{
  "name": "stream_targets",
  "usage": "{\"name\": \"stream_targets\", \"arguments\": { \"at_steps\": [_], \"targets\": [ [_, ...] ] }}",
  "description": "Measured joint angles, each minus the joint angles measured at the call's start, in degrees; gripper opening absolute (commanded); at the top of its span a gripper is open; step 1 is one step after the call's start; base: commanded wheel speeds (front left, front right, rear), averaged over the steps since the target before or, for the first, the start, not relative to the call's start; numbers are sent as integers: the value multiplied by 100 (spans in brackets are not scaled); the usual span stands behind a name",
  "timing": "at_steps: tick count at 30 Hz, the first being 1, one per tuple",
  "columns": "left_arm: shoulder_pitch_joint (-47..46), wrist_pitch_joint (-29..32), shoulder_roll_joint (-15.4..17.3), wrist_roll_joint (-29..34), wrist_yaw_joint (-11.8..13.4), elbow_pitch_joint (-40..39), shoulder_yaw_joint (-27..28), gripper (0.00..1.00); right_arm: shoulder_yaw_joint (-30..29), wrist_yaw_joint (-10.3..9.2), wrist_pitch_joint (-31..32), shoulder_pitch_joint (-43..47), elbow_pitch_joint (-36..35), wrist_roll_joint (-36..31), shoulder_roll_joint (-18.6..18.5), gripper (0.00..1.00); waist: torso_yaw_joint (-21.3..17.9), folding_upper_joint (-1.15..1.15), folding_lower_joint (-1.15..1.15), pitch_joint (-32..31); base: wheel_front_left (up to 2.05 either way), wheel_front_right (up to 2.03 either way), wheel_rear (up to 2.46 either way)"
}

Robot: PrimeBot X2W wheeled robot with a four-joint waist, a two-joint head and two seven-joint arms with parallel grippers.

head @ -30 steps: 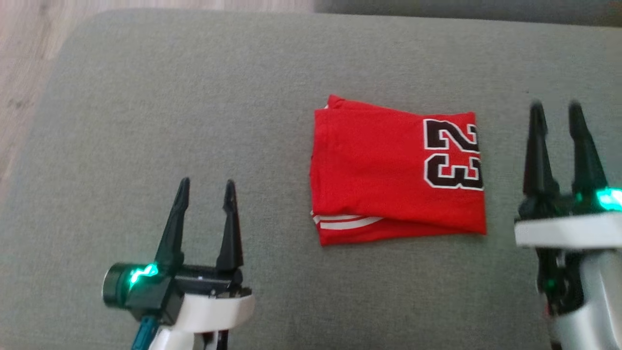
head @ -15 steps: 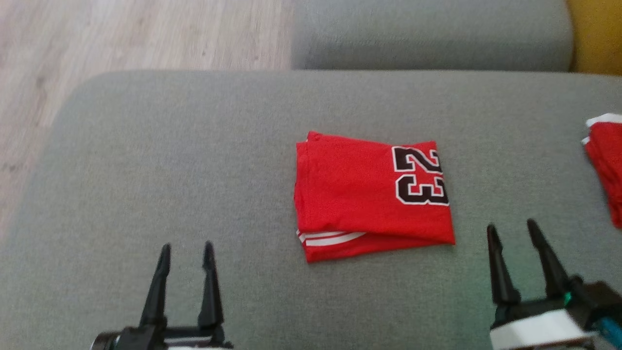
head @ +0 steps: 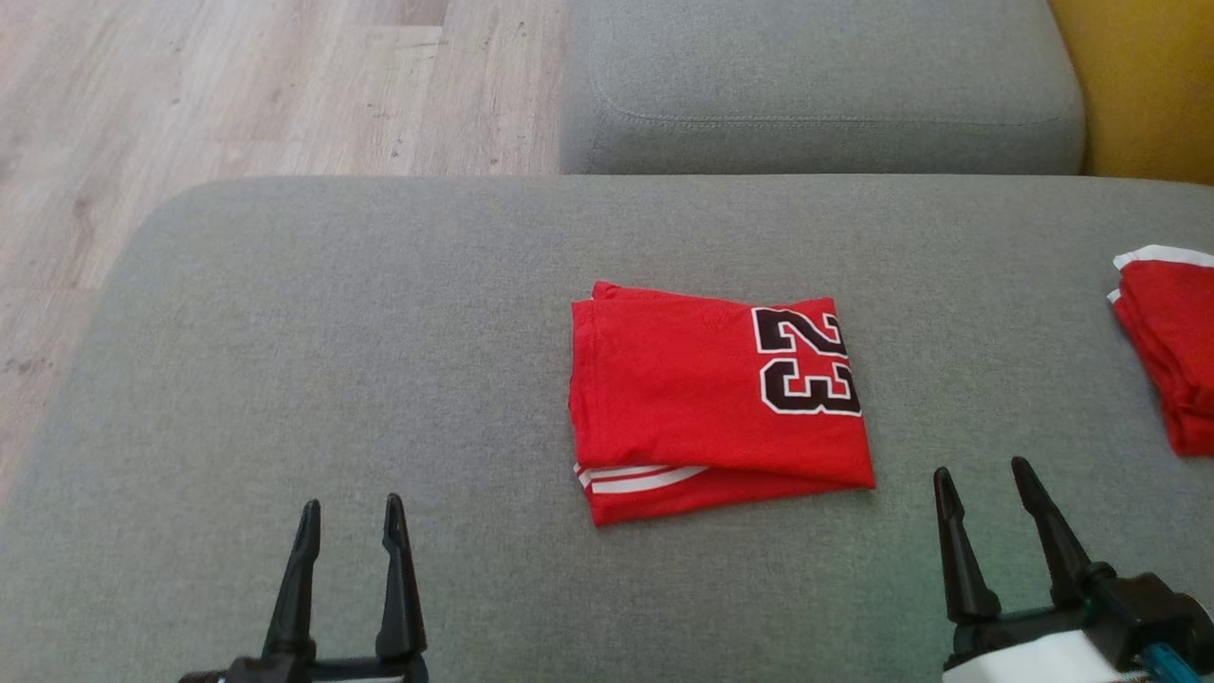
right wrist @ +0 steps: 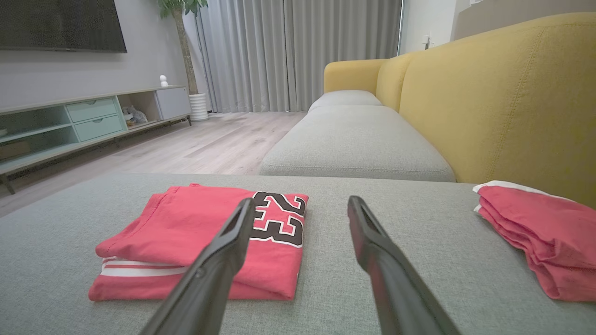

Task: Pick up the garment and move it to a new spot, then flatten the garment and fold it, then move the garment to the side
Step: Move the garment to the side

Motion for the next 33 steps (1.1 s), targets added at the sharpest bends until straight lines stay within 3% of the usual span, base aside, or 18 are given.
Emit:
{"name": "stream_targets", "arguments": {
  "at_steps": [25, 33],
  "targets": [
    [-2, 0, 1, 112, -4, 20, -54, 100, -75, 0, 0, 26, 12, -141, 4, 100, 109, 0, 0, 79, 0, 0, 0],
    [-33, 0, 1, 175, -26, 25, -147, 100, -167, 0, 0, 36, 350, -113, 22, 100, 205, 0, 0, 271, 0, 0, 0]
  ]
}}
